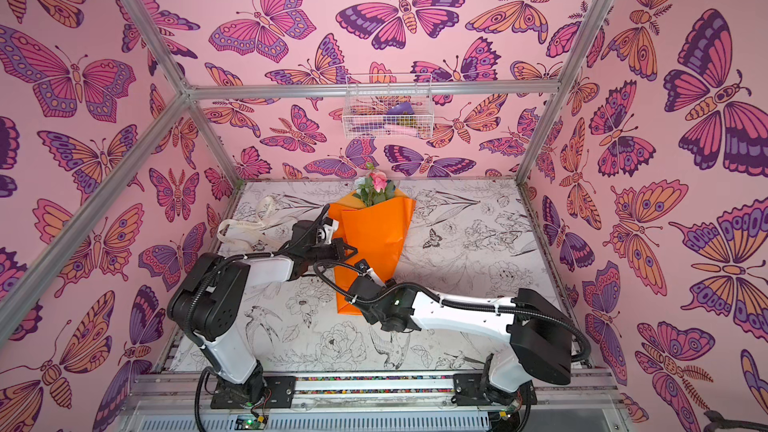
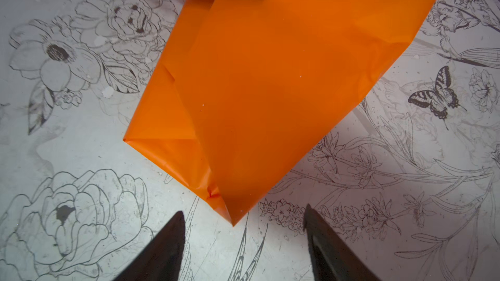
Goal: Tie the bouquet of fake flowers
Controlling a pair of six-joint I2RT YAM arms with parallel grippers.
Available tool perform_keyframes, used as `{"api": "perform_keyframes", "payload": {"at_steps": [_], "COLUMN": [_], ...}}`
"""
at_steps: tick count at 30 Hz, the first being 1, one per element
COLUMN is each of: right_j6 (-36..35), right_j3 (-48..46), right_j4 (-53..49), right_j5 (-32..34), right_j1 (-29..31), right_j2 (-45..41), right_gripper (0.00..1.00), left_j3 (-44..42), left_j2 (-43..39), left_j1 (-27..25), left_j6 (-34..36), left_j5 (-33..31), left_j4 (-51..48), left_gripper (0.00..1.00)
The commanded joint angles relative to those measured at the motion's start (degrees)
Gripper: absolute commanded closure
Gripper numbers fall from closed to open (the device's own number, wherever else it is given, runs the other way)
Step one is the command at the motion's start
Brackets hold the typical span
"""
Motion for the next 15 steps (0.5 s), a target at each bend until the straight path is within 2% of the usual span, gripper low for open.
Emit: {"api": "perform_keyframes", "payload": {"at_steps": [1, 6, 11, 15], "right_j6": [3.3, 2.8, 3.6, 2.5], "right_j3": [1.8, 2.7, 4.6, 5.8], "right_j4": [-1.9, -1.4, -5.2, -6.9], "right_j5": [6.4, 8.8, 12.8, 13.6], "right_j1": [0.9, 1.2, 1.3, 1.5], "right_j2": [4.1, 8.3, 11.9, 15.2], "right_gripper": [0.29, 0.3, 0.31, 0.35], "left_j3": [1.1, 1.2, 1.4, 2.0], "left_j2": [1.0, 1.2, 1.8, 2.6], "left_j1": [0.3, 0.3, 0.4, 0.4], "left_j6": [1.1, 1.2, 1.4, 1.5], "left_j5": [0.7, 0.7, 0.4, 0.6], "left_j4": [-0.6, -0.6, -0.6, -0.6], "left_gripper": [1.0, 1.0, 1.0, 1.0]}}
